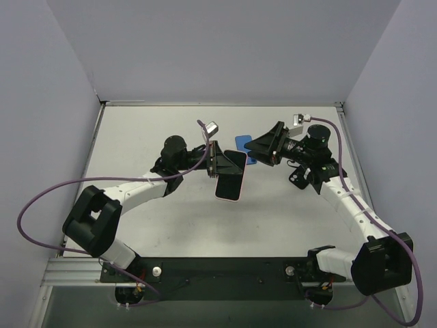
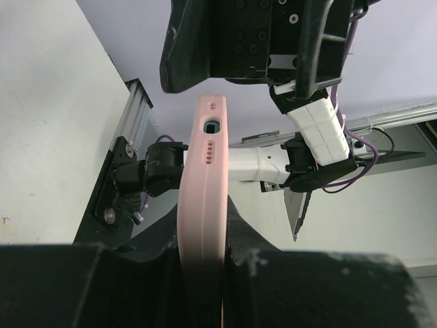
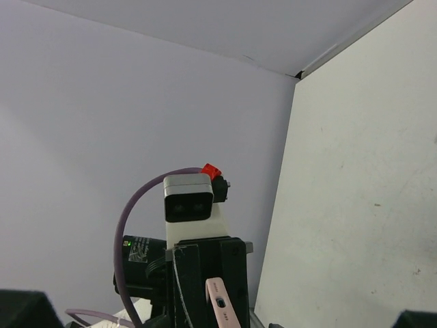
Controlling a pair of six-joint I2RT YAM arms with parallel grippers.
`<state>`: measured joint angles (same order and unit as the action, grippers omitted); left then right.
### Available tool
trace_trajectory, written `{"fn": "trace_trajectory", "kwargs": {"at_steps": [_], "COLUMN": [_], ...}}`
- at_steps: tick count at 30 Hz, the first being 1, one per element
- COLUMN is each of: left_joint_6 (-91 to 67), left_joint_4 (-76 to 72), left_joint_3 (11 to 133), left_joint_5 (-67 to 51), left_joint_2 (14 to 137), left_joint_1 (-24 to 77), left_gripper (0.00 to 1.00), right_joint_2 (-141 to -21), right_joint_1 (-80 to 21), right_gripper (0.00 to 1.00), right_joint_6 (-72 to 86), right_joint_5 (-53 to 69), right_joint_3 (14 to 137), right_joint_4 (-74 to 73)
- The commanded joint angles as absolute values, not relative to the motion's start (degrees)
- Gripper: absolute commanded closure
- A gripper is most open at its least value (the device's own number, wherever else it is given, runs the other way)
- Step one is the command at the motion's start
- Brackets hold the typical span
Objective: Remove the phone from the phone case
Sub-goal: Remove the phone case from the phone.
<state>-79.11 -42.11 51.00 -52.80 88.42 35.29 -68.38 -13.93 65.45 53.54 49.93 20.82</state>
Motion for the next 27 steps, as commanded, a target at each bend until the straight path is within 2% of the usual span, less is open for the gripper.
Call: {"fn": "trace_trajectory", "kwargs": {"at_steps": [1,2,5,8,15,17,19,23,24,26,27], "left_joint_6": [-80.9,-81.0,-81.6,-82.6,-84.9,-85.7,-85.9,-85.1,-84.9,-84.9,-84.9], "left_joint_4": [-50.4,-50.9,-51.9,-53.3,-56.5,-57.6,-57.8,-57.6,-57.6,-57.7,-57.7], "left_joint_3": [53.8,53.9,54.3,54.6,54.4,54.3,54.3,54.8,54.7,54.1,53.0], "left_joint_5": [-53.5,-53.6,-53.7,-53.8,-53.8,-53.8,-53.6,-54.4,-54.6,-54.3,-54.2], "left_joint_2": [88.3,88.6,89.1,89.6,90.9,90.9,90.7,90.4,90.3,89.7,89.6], "left_joint_1": [35.3,35.3,35.3,35.3,35.2,35.3,35.3,35.4,35.4,35.4,35.4], "left_gripper": [1.0,1.0,1.0,1.0,1.0,1.0,1.0,1.0,0.85,0.63,0.45], "right_joint_2": [-68.6,-68.6,-68.2,-68.6,-70.8,-71.2,-71.2,-69.4,-69.1,-67.9,-67.7], "right_joint_1": [-14.6,-14.9,-15.6,-16.3,-18.7,-19.2,-19.6,-18.8,-18.1,-17.3,-16.9], "right_gripper": [0.51,0.57,0.67,0.73,0.78,0.85,1.0,1.0,1.0,1.0,1.0], "right_joint_6": [65.7,65.8,65.9,65.9,69.3,69.2,69.5,70.1,70.3,70.7,70.8], "right_joint_5": [59.1,59.1,58.9,58.3,59.2,59.2,58.7,55.7,54.9,52.6,52.0], "right_joint_3": [48.2,47.8,47.5,47.6,47.6,47.7,47.6,46.1,45.7,44.8,44.7], "right_joint_4": [25.9,26.3,27.3,27.9,33.7,33.8,34.0,33.8,34.1,34.0,33.6]}}
